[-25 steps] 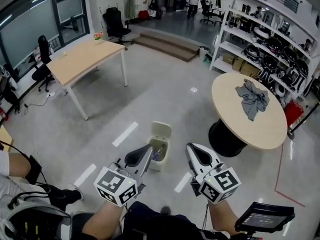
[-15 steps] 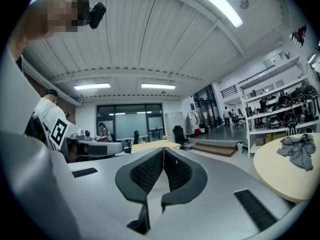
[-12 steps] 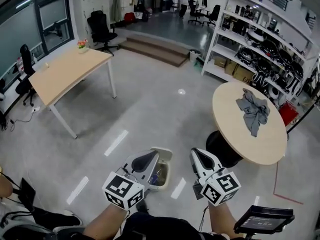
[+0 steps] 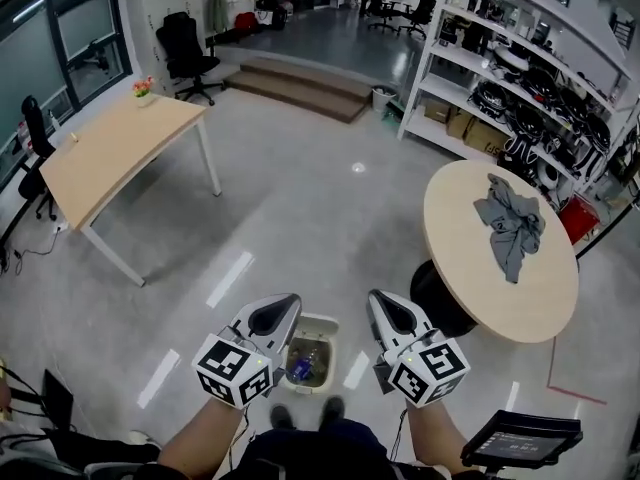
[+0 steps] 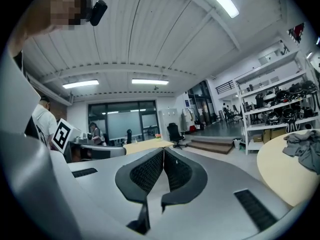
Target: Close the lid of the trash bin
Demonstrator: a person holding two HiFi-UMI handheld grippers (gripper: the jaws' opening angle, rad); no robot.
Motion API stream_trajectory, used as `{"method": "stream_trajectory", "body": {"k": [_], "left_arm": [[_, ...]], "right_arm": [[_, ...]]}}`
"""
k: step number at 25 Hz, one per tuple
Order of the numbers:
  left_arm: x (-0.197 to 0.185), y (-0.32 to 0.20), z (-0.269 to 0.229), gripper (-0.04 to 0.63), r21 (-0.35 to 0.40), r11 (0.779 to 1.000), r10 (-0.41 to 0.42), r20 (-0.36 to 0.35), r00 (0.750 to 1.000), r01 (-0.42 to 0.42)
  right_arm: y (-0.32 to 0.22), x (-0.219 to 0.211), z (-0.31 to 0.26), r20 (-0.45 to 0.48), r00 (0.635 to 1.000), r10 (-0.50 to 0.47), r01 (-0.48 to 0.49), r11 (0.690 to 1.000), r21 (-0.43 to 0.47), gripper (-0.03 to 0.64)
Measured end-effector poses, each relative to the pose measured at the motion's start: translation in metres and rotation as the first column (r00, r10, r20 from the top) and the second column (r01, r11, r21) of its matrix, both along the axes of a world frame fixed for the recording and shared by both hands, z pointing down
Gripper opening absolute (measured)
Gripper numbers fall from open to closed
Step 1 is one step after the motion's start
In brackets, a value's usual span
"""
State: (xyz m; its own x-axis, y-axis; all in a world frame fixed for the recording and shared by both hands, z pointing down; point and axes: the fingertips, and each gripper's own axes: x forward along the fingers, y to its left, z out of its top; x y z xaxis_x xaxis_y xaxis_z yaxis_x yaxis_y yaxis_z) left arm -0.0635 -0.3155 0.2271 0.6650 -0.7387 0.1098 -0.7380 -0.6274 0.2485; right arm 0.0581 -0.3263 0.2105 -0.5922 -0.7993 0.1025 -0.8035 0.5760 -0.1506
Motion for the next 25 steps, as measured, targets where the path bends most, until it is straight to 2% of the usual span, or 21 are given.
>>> {"method": "stream_trajectory", "body": {"k": [3,7,11,15,21,25], "left_arm": [[0.005,-0.016,0.003,-0.006,-0.013,0.999,-0.035,0.000,0.999,0.035],[0.007,-0.037,0.023,-0.006,-0.027,0.997,-0.068,0.038,0.997,0.069],[0.005,-0.063,0.057,-0.006,-0.078,0.993,-0.088,0.048,0.995,0.091],[-0.003,-0.083,0.104,-0.006,-0.147,0.985,-0.085,0.059,0.995,0.093],[-0.006,-0.110,0.193,-0.006,-0.288,0.954,-0.052,0.100,0.994,0.079],[-0.006,-0.129,0.271,-0.006,-0.390,0.918,-0.021,0.147,0.989,0.077]], "right_arm": [[-0.018,0.008,0.003,-0.006,0.999,-0.032,0.032,0.999,0.001,0.009],[-0.041,0.017,0.026,0.005,0.998,-0.057,0.057,0.998,-0.032,0.009],[-0.069,0.017,0.055,0.000,0.997,-0.073,0.073,0.995,-0.072,0.009],[-0.093,0.013,0.101,-0.010,0.999,-0.050,0.048,0.990,-0.132,0.011],[-0.117,0.013,0.202,-0.072,0.997,-0.035,0.013,0.958,-0.288,0.009],[-0.129,0.015,0.272,-0.098,0.995,-0.029,-0.010,0.925,-0.379,0.009]]}}
